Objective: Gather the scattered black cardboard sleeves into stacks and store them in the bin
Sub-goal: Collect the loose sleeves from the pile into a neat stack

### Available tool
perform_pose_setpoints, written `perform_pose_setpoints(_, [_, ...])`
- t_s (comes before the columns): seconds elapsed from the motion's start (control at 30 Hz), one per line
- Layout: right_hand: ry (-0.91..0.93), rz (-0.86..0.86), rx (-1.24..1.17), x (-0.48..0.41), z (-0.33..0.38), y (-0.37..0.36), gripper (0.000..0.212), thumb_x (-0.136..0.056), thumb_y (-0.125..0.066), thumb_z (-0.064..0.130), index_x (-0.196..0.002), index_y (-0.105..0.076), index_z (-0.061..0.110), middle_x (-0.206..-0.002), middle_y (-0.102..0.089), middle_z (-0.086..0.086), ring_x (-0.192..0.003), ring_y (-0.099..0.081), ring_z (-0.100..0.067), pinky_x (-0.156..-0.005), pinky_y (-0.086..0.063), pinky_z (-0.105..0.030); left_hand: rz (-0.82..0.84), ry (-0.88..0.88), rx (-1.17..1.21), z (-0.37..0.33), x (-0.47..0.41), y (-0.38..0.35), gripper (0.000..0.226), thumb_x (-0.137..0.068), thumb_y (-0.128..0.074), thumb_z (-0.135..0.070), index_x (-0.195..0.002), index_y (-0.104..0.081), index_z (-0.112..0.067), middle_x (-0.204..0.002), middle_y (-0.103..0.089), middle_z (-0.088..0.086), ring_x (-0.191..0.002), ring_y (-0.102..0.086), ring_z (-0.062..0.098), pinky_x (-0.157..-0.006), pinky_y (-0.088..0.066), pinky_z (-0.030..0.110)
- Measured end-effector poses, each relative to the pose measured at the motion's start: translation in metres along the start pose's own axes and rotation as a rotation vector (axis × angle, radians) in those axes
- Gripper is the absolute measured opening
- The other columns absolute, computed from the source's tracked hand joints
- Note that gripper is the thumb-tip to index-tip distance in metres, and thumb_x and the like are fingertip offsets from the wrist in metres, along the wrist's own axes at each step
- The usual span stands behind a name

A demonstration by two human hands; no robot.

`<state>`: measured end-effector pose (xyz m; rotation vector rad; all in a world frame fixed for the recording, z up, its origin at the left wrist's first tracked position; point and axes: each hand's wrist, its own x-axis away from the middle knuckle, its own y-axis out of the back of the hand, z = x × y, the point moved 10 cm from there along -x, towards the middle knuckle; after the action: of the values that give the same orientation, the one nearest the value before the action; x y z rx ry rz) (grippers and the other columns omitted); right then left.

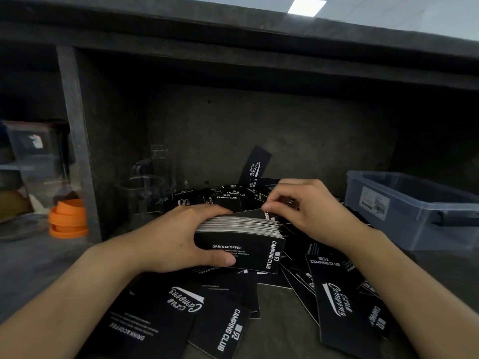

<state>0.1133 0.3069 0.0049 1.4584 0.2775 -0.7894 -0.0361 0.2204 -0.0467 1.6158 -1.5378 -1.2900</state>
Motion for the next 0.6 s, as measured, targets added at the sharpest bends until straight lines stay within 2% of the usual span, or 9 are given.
perform_pose_setpoints(0.07, [0.002, -0.078, -0.007, 0.0, 0.002, 0.008, 0.023, -0.094, -0.062, 0.043, -0.091, -0.072, 0.023, -0.085, -0.065, 0.015, -0.082, -0.063, -0.004, -0.073, -0.051, -0.022, 0.003, 0.013, 0.029, 0.001, 0.001, 0.0, 0.072, -0.072, -0.08, -0.064, -0.136, -0.05, -0.047, -0.118, -0.064, -0.031, -0.105, -0.06, -0.016, -0.093, -0.053, 0.017])
perform_pose_setpoints(0.13, [-0.102, -0.203, -0.034, 0.0, -0.009, 0.021, 0.019, -0.098, -0.061, 0.036, -0.092, -0.068, 0.019, -0.08, -0.067, 0.011, -0.073, -0.064, -0.006, -0.067, -0.05, -0.022, -0.003, 0.034, 0.038, 0.002, 0.001, 0.0, 0.066, -0.071, -0.081, -0.063, -0.129, -0.053, -0.047, -0.113, -0.067, -0.029, -0.101, -0.062, -0.015, -0.09, -0.054, 0.016])
perform_pose_setpoints(0.23, [-0.531, -0.323, -0.123, 0.015, -0.064, 0.037, 0.022, -0.104, -0.053, 0.032, -0.094, -0.06, 0.014, -0.078, -0.067, 0.003, -0.053, -0.064, -0.012, -0.049, -0.051, -0.022, 0.0, 0.049, 0.034, 0.003, 0.001, 0.0, 0.053, -0.071, -0.081, -0.063, -0.115, -0.057, -0.043, -0.106, -0.068, -0.024, -0.095, -0.064, -0.01, -0.085, -0.056, 0.021])
perform_pose_setpoints(0.3, [-0.806, -0.277, -0.219, 0.035, -0.095, 0.028, 0.025, -0.105, -0.051, 0.03, -0.092, -0.06, 0.011, -0.071, -0.063, -0.004, -0.04, -0.059, -0.017, -0.036, -0.041, -0.02, -0.007, 0.033, 0.022, 0.002, 0.002, 0.0, 0.05, -0.072, -0.08, -0.064, -0.11, -0.057, -0.041, -0.11, -0.062, -0.022, -0.098, -0.062, -0.007, -0.085, -0.054, 0.021])
perform_pose_setpoints(0.37, [-0.955, -0.186, -0.328, 0.048, -0.106, 0.008, 0.019, -0.104, -0.054, 0.021, -0.092, -0.063, 0.009, -0.066, -0.056, -0.008, -0.043, -0.055, -0.019, -0.032, -0.038, -0.018, -0.023, 0.011, -0.01, 0.001, 0.002, 0.001, 0.054, -0.071, -0.078, -0.067, -0.114, -0.056, -0.041, -0.121, -0.049, -0.026, -0.107, -0.055, -0.008, -0.09, -0.048, 0.015])
perform_pose_setpoints(0.47, [-1.054, -0.011, -0.548, 0.052, -0.099, -0.03, 0.01, -0.101, -0.055, 0.012, -0.098, -0.063, 0.007, -0.07, -0.047, -0.007, -0.053, -0.047, -0.015, -0.035, -0.041, -0.02, -0.026, 0.026, 0.002, 0.001, 0.002, 0.0, 0.08, -0.07, -0.078, -0.067, -0.135, -0.037, -0.05, -0.131, -0.033, -0.039, -0.12, -0.045, -0.012, -0.092, -0.04, 0.006])
perform_pose_setpoints(0.53, [-1.071, 0.1, -0.613, 0.051, -0.087, -0.049, 0.012, -0.101, -0.056, 0.017, -0.094, -0.062, 0.01, -0.068, -0.046, -0.003, -0.049, -0.041, -0.011, -0.036, -0.037, -0.019, -0.021, 0.023, 0.051, 0.0, 0.003, -0.001, 0.104, -0.069, -0.08, -0.065, -0.149, -0.013, -0.059, -0.142, -0.025, -0.042, -0.13, -0.036, -0.014, -0.104, -0.034, 0.01])
perform_pose_setpoints(0.6, [-1.045, 0.196, -0.68, 0.049, -0.073, -0.063, 0.02, -0.102, -0.054, 0.028, -0.087, -0.058, 0.016, -0.062, -0.045, 0.0, -0.043, -0.036, -0.009, -0.036, -0.031, -0.02, -0.016, -0.012, 0.061, -0.005, 0.004, -0.001, 0.11, -0.072, -0.08, -0.063, -0.15, -0.002, -0.064, -0.153, -0.014, -0.042, -0.138, -0.025, -0.016, -0.113, -0.027, 0.016])
